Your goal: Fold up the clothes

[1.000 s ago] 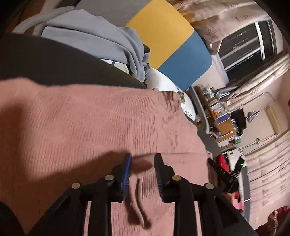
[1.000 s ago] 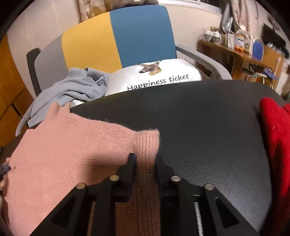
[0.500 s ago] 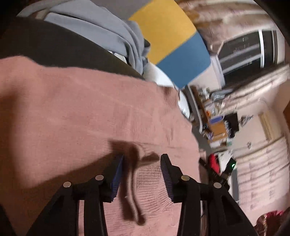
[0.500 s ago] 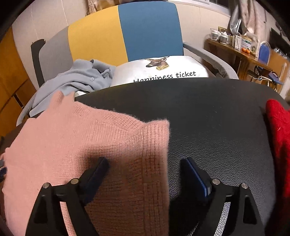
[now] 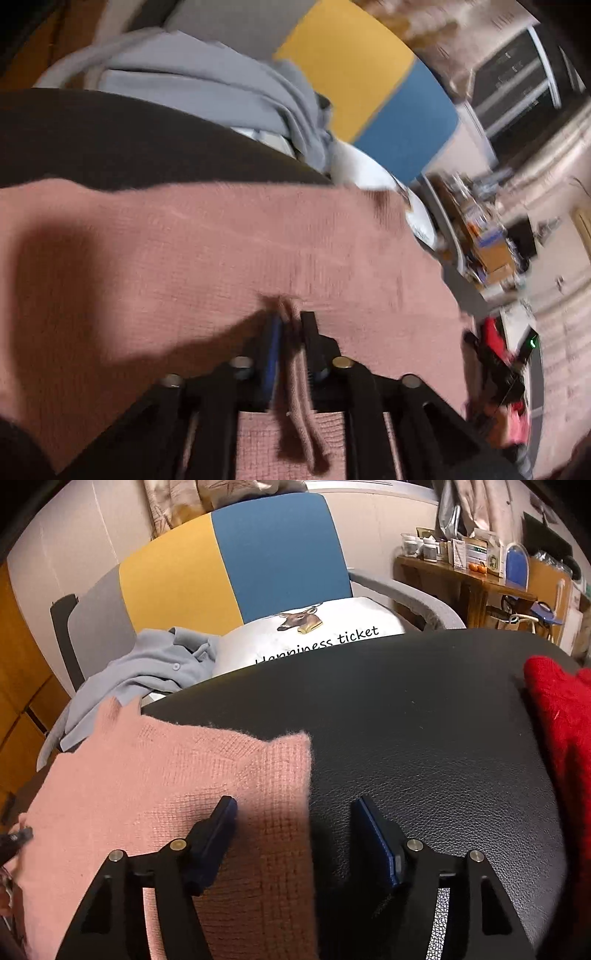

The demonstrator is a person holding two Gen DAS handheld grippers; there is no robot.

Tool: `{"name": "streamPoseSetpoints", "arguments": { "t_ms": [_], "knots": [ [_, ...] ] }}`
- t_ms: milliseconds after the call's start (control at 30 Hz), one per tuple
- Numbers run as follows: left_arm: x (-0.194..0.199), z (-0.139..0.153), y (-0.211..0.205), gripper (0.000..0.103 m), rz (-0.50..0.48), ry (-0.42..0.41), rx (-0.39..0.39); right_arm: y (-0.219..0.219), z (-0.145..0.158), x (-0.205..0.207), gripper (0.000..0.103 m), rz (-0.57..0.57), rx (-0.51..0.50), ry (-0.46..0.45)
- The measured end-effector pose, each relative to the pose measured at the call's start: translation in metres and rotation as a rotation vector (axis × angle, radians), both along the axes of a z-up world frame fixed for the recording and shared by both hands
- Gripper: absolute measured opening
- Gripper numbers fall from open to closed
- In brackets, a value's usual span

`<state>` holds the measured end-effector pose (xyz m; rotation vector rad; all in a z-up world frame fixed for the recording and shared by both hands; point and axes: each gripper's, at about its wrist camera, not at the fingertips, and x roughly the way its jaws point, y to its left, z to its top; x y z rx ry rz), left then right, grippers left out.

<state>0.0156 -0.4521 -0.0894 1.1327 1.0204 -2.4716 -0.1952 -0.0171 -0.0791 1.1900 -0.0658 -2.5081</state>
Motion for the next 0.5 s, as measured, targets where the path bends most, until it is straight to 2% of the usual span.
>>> {"name": "streamPoseSetpoints", "arguments": {
  "t_ms": [67, 100, 167, 267, 367, 433, 500],
  "knots": [
    [0.012, 0.014, 0.002, 0.02, 0.043, 0.03, -0.057, 0.001, 0.005, 0.003, 0.069, -0.024, 0.016, 0.028],
    [0.017, 0.021, 0.005, 0.022, 0.033, 0.07, -0.055, 0.003, 0.009, 0.005, 0.069, -0.041, 0.024, 0.048],
    [0.02, 0.031, 0.016, 0.026, -0.028, 0.134, -0.039, 0.005, 0.026, 0.019, 0.069, -0.06, 0.038, 0.153],
    [0.005, 0.03, 0.041, 0.026, -0.134, 0.109, -0.087, -0.013, 0.039, 0.036, 0.069, 0.079, 0.042, 0.206],
    [0.0, 0.01, 0.052, 0.025, -0.158, 0.061, -0.12, -0.042, 0.031, 0.037, 0.069, 0.225, 0.094, 0.152],
    [0.001, -0.003, 0.056, 0.025, -0.164, 0.038, -0.134, -0.051, 0.017, 0.029, 0.071, 0.241, 0.128, 0.088],
    [0.003, -0.004, 0.052, 0.025, -0.164, 0.042, -0.121, -0.053, 0.001, 0.024, 0.083, 0.24, 0.121, 0.028]
  ]
}}
